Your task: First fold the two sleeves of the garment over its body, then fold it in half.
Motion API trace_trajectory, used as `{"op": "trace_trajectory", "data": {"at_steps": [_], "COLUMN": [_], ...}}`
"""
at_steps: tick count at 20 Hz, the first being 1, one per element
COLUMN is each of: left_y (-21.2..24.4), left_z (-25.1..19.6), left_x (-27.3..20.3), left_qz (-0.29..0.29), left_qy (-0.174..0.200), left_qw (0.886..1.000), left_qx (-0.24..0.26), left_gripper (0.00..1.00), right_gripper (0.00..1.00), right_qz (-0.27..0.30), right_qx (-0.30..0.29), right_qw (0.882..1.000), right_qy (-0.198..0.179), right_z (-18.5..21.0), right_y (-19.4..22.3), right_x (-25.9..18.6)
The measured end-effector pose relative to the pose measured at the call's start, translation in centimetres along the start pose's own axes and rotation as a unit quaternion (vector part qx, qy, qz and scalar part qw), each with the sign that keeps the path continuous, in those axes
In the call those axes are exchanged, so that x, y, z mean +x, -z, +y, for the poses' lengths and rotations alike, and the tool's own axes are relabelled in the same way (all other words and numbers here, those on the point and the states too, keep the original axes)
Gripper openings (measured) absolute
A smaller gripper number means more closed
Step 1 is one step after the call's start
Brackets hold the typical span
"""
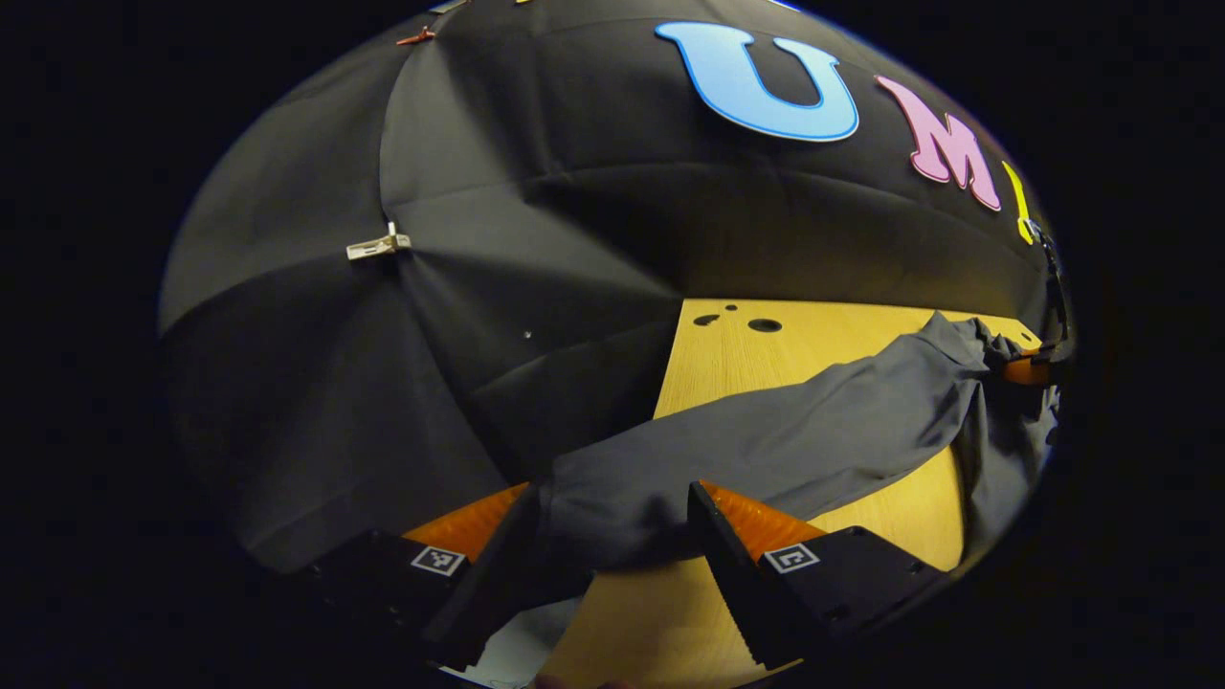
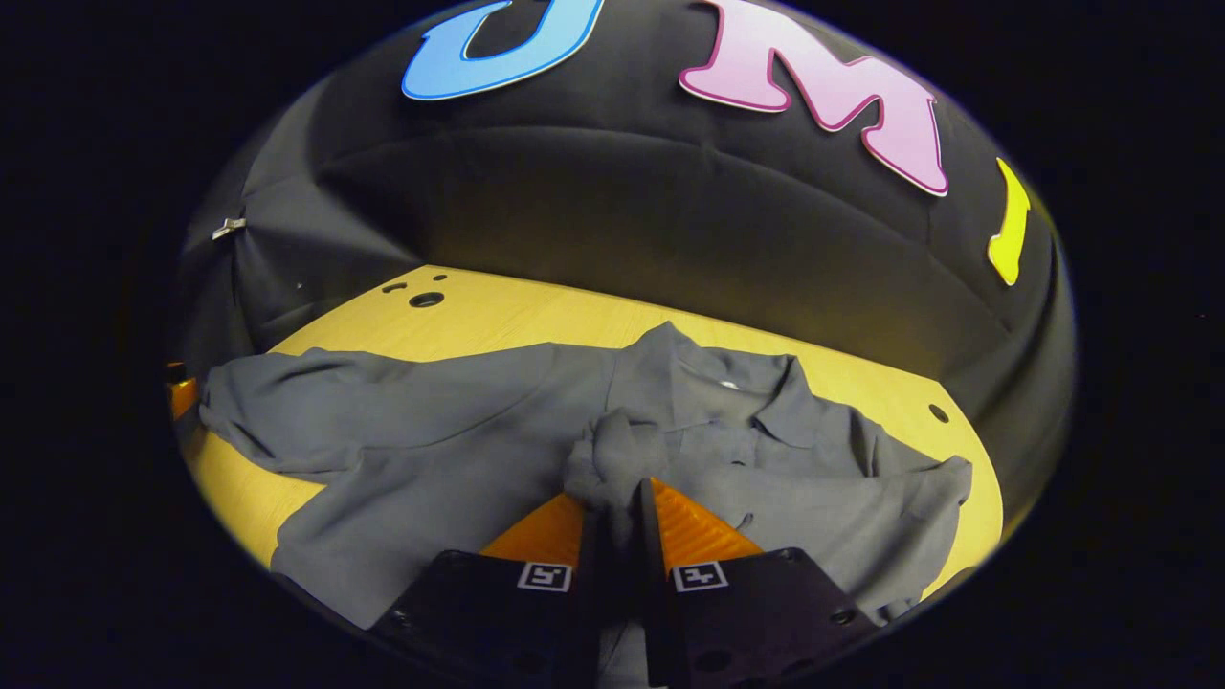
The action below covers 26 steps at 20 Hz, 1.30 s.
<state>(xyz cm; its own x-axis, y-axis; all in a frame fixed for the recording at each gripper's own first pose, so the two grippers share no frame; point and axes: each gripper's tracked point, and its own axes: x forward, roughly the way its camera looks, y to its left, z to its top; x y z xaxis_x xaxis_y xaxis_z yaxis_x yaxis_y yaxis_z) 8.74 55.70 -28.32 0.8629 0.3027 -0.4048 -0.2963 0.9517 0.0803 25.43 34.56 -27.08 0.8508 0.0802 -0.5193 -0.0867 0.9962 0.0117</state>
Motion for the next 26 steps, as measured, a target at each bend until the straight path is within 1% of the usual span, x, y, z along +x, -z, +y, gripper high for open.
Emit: {"op": "trace_trajectory", "data": {"at_steps": [2, 3, 4, 5, 6, 8, 9, 10, 11, 12, 13, 14, 15, 16, 17, 18, 20, 21, 23, 26], "left_y": [1.0, 1.4, 1.8, 2.0, 2.1, 2.6, 2.7, 2.9, 3.0, 2.9, 3.1, 3.1, 3.4, 3.3, 3.6, 3.5, 3.5, 2.7, 2.7, 0.2], "left_z": [-0.2, -0.1, -0.2, -0.2, -0.3, -0.3, -0.4, -0.5, -0.7, -0.6, -0.5, -0.5, -0.7, -0.9, -1.7, -1.9, -1.1, 0.2, 0.4, 0.1], "left_x": [0.6, 1.0, 1.3, 1.5, 1.5, 1.9, 2.0, 2.2, 2.2, 2.4, 2.5, 2.6, 2.7, 3.0, 2.9, 2.9, 2.9, 2.7, 2.9, 1.8], "left_qz": [0.020, 0.028, 0.034, 0.040, 0.047, 0.055, 0.060, 0.062, 0.065, 0.065, 0.069, 0.071, 0.077, 0.079, 0.086, 0.090, 0.092, 0.091, 0.098, 0.075], "left_qy": [0.006, 0.004, 0.001, -0.001, -0.003, -0.005, -0.005, -0.002, -0.001, 0.000, 0.002, 0.005, 0.011, 0.020, 0.038, 0.043, 0.046, 0.029, 0.014, -0.001], "left_qw": [1.000, 1.000, 0.999, 0.999, 0.999, 0.998, 0.998, 0.998, 0.998, 0.998, 0.997, 0.997, 0.996, 0.994, 0.990, 0.988, 0.988, 0.990, 0.990, 0.994], "left_qx": [-0.004, -0.003, -0.002, -0.002, -0.002, 0.001, 0.002, 0.000, -0.005, -0.010, -0.019, -0.034, -0.053, -0.078, -0.103, -0.121, -0.118, -0.108, -0.102, -0.081], "left_gripper": [0.98, 0.98, 0.98, 0.98, 0.98, 0.98, 0.98, 0.98, 0.97, 0.95, 0.96, 0.98, 0.96, 0.97, 0.96, 0.83, 0.68, 0.47, 0.06, 0.05], "right_gripper": [0.27, 0.34, 0.25, 0.37, 0.37, 0.45, 0.53, 0.50, 0.63, 0.58, 0.73, 0.75, 0.75, 0.75, 0.75, 0.75, 0.75, 0.75, 0.75, 0.75], "right_qz": [0.003, 0.003, 0.003, 0.001, -0.001, -0.011, -0.017, -0.022, -0.027, -0.032, -0.038, -0.043, -0.048, -0.050, -0.053, -0.056, -0.058, -0.057, -0.055, -0.054], "right_qx": [0.004, 0.006, 0.009, 0.012, 0.016, 0.025, 0.030, 0.037, 0.042, 0.043, 0.043, 0.039, 0.034, 0.030, 0.027, 0.022, 0.017, 0.020, 0.029, 0.036], "right_qw": [1.000, 1.000, 0.999, 0.999, 0.998, 0.995, 0.993, 0.991, 0.990, 0.989, 0.989, 0.989, 0.989, 0.989, 0.990, 0.990, 0.992, 0.992, 0.994, 0.995], "right_qy": [-0.013, -0.021, -0.032, -0.043, -0.058, -0.097, -0.113, -0.127, -0.135, -0.136, -0.136, -0.135, -0.133, -0.132, -0.129, -0.126, -0.115, -0.110, -0.093, -0.069], "right_z": [0.8, 1.1, 1.6, 2.1, 2.8, 4.6, 5.3, 5.8, 5.9, 5.6, 5.3, 4.9, 4.4, 3.8, 3.1, 2.4, 0.7, -0.1, -2.4, -5.2], "right_y": [0.1, 0.0, -0.1, -0.3, -0.6, -1.6, -2.2, -2.8, -3.4, -4.0, -4.4, -4.9, -5.2, -5.4, -5.6, -5.7, -5.3, -5.0, -4.3, -3.2], "right_x": [-0.1, -0.5, -0.8, -1.4, -1.9, -3.4, -4.0, -4.8, -6.1, -7.1, -8.1, -9.1, -10.3, -11.4, -12.7, -13.6, -15.5, -16.5, -18.4, -20.1]}}
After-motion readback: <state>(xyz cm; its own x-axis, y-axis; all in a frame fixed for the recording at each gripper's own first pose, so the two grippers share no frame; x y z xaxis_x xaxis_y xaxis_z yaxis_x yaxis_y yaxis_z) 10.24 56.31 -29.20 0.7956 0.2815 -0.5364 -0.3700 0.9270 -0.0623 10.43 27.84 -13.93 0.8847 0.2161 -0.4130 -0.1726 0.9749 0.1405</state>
